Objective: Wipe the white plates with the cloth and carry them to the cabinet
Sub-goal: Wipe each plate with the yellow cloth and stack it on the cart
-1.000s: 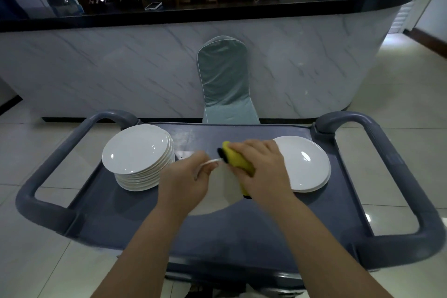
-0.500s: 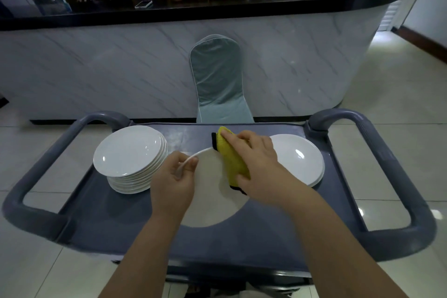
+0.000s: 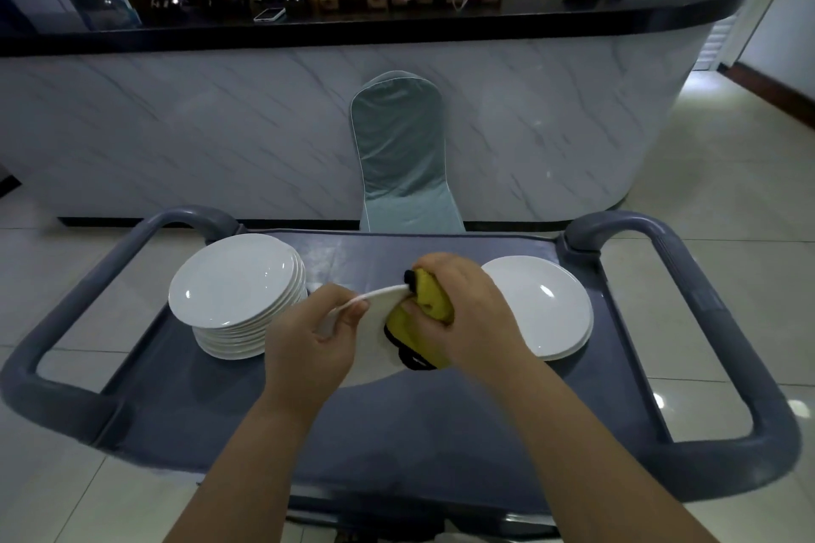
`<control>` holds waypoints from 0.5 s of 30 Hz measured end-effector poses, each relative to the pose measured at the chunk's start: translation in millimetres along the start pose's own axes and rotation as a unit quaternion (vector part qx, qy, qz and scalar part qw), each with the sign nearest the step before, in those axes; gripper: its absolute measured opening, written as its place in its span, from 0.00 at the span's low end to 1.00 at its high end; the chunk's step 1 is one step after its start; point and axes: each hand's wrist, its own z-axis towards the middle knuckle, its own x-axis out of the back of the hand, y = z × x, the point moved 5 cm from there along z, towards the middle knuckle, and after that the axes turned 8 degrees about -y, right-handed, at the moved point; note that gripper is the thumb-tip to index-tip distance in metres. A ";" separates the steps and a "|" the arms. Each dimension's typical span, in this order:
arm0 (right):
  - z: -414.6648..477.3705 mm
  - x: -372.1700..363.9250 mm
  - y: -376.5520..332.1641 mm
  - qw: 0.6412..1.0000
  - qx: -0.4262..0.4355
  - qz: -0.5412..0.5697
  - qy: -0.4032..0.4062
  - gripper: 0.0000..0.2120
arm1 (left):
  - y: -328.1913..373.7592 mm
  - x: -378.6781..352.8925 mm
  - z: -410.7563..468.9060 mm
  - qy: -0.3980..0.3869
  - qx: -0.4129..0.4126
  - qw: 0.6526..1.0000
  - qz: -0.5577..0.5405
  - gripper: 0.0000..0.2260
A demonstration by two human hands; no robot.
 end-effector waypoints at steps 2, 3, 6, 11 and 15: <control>-1.5 10.6 21.8 0.987 -0.105 0.117 -0.018 0.14 | -4.2 12.6 3.7 0.046 0.029 0.997 -0.060 0.06; -1.9 14.3 27.2 0.980 -0.130 0.150 -0.025 0.14 | -5.0 17.3 6.6 0.062 0.035 0.995 -0.077 0.07; 8.2 16.9 6.0 0.995 -0.056 0.078 -0.015 0.13 | 5.4 10.8 20.6 0.010 -0.002 1.000 -0.019 0.07; 20.7 13.2 -10.5 0.999 -0.018 -0.003 -0.033 0.11 | 6.5 -1.5 24.5 -0.015 -0.005 1.000 0.025 0.09; 12.8 22.5 19.5 0.988 -0.129 0.081 -0.018 0.07 | -4.8 2.1 21.9 0.020 0.048 0.997 -0.062 0.07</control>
